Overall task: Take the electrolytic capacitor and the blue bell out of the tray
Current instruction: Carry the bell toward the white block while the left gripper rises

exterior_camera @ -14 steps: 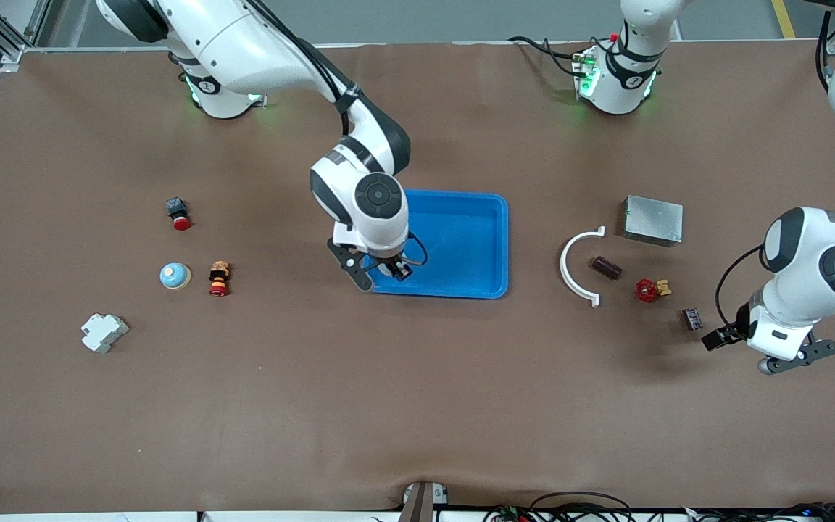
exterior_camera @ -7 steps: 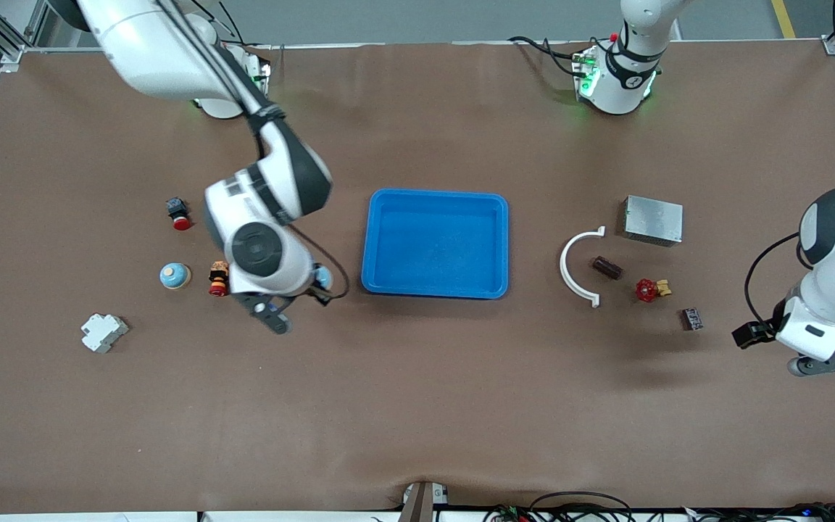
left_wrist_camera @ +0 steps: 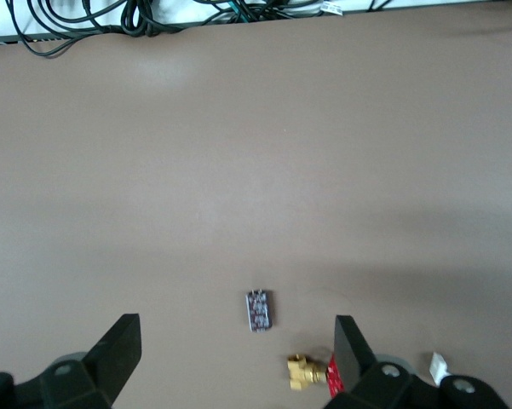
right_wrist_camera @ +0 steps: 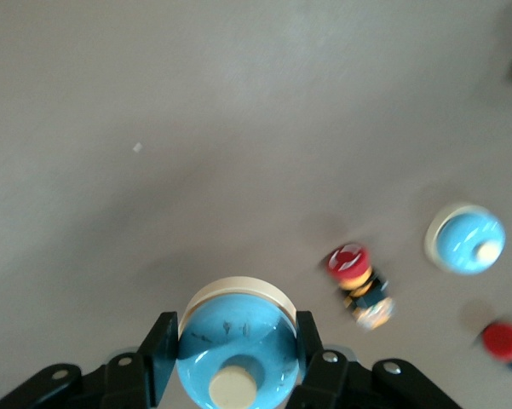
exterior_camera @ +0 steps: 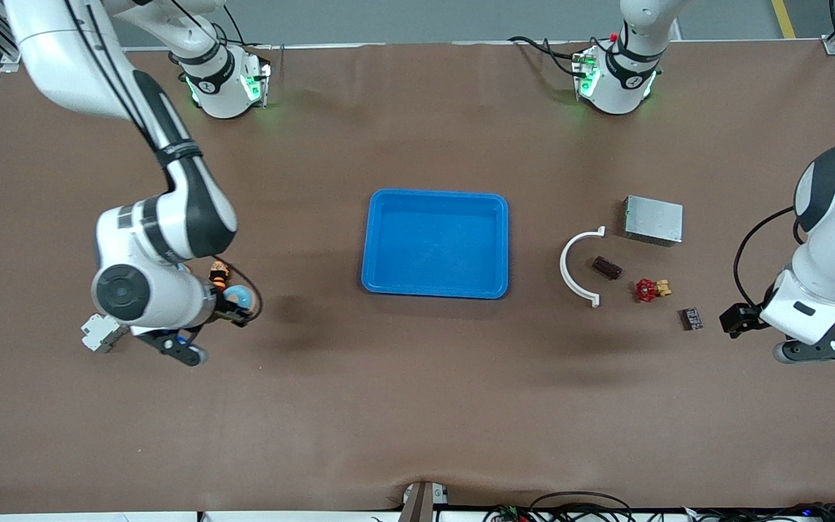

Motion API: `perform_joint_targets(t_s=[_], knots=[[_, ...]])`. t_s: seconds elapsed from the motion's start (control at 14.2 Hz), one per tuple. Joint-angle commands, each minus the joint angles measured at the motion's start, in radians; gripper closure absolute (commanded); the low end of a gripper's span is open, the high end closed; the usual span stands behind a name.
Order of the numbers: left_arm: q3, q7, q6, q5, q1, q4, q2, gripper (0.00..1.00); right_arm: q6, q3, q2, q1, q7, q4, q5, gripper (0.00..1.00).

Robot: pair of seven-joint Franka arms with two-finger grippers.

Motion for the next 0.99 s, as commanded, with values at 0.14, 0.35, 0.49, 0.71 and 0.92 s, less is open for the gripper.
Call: perform_joint_targets(t_s=[0.14,0.35,0.49,0.71,0.92], knots=[[-0.05,0.039,-0.132,0.053,-0.004,0.037,-0.002,0.0,0.148,0.018,-0.036,-0.147,-0.241,-0.122,-0.004,1.0],[-0.053,0.026,-0.138,0.066,-0.043,0.043,-0.003,0.0,0.254,0.018,-0.038,-0.201,-0.353,-0.199,-0.004,1.0],[-0.052,0.03,-0.138,0.048,-0.05,0.087,0.008,0.0,0.313,0.018,-0.032,-0.223,-0.377,-0.223,-0.005,1.0],[-0.03,0.024,-0.132,0.04,-0.138,0.158,0.057,0.0,0.36,0.017,-0.023,-0.233,-0.384,-0.228,-0.063,1.0],[0.167,0.018,-0.108,0.008,-0.34,0.201,0.048,0.0,0.391,0.017,-0.013,-0.246,-0.387,-0.233,-0.097,1.0]])
